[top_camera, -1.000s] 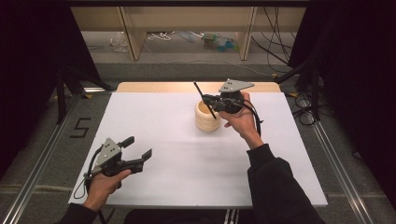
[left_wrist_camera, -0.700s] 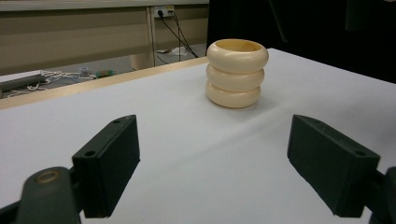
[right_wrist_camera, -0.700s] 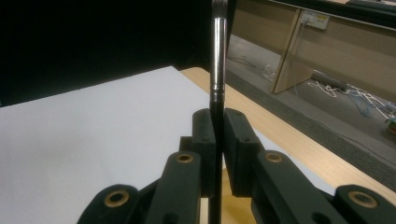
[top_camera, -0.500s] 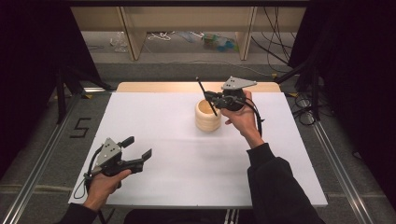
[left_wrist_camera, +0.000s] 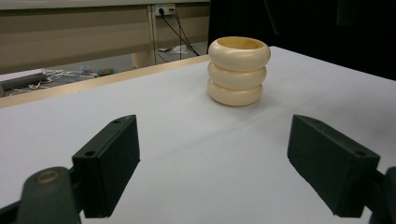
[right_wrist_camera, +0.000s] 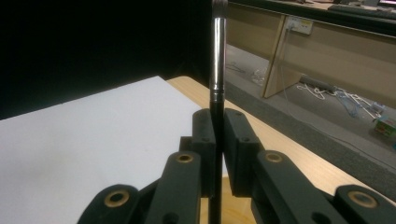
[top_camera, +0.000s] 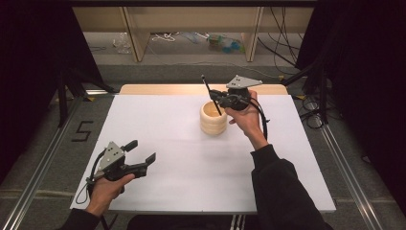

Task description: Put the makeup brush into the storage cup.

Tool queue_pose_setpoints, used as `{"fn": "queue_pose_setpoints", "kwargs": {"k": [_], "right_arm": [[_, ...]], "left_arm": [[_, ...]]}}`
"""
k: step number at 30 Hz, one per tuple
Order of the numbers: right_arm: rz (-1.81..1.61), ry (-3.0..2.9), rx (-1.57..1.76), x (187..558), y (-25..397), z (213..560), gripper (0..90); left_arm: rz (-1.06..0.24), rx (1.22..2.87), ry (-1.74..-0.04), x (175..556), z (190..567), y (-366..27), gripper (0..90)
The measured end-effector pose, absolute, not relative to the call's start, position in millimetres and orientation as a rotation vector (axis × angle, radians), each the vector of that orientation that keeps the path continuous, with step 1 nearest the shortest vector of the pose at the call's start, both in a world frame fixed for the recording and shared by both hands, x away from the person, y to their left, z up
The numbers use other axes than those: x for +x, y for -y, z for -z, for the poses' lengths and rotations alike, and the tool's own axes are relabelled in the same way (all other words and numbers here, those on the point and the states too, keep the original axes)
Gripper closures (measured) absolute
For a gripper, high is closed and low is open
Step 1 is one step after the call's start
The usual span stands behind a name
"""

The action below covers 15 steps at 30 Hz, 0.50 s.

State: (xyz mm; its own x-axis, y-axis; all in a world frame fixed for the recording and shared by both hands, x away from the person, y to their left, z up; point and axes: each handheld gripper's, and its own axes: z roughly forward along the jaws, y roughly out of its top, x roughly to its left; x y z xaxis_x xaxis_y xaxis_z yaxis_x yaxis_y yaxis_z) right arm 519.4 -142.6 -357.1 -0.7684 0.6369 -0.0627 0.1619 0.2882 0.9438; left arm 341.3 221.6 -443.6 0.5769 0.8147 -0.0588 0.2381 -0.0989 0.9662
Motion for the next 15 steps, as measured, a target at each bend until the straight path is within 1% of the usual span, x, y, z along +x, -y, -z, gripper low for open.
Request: {"fn": "queue_pose_setpoints", "kwargs": {"k": [12, 14, 15], "right_arm": [[-1.47, -2.109, 0.755, 533.2, 138.3, 358.7, 84.2], [-1.471, -2.105, 0.749, 535.6, 137.6, 358.1, 84.2], [-1.471, -2.104, 0.748, 536.6, 137.5, 357.8, 84.2]], "left_arm": [[-0.614, 1.637, -0.897, 341.3, 443.4, -222.0, 17.0], [-0.581, 1.63, -0.901, 340.1, 443.7, -220.3, 17.0], [-0.617, 1.639, -0.89, 341.2, 443.1, -222.3, 17.0]]}}
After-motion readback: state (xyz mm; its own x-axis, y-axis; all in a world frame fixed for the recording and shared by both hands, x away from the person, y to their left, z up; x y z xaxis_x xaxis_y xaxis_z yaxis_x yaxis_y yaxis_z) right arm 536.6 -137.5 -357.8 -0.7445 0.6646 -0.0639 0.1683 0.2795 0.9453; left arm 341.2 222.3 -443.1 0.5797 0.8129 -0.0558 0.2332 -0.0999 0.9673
